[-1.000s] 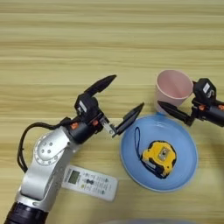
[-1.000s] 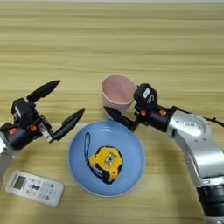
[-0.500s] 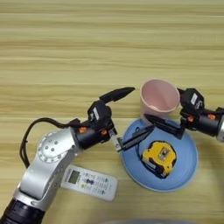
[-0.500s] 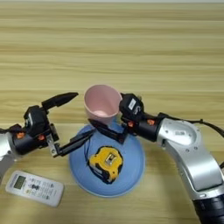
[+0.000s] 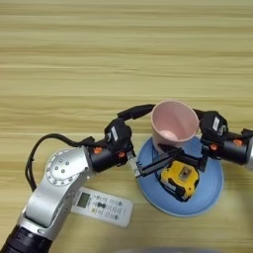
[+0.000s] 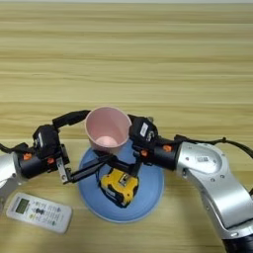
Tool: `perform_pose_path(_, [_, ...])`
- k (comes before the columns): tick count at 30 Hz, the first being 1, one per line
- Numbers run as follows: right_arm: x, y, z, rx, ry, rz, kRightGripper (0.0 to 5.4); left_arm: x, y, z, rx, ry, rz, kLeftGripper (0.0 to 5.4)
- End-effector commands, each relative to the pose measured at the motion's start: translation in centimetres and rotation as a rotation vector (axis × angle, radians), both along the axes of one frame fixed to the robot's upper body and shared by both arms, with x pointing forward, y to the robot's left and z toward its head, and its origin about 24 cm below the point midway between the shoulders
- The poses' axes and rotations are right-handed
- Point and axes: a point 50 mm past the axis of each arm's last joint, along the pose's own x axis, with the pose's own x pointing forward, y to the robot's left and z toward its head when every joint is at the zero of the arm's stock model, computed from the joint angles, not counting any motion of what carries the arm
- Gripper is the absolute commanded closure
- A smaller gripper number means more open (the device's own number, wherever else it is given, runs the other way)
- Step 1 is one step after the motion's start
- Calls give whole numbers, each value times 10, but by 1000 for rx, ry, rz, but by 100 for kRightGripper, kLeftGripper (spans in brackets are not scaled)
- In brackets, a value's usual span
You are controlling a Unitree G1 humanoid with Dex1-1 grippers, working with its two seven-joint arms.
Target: Move the objects on the table
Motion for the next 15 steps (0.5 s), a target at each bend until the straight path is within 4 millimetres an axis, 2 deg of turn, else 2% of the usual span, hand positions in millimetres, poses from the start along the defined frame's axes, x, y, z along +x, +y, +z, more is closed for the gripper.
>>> perform_pose_path(1, [-4,3,3,-5,-2,31,107,-2,-1,-3,26,15,-18,0])
perform_pose_path(15, [-14,13,6,-10,-10,101,107,-1,-3,-5,24,24,-20,0])
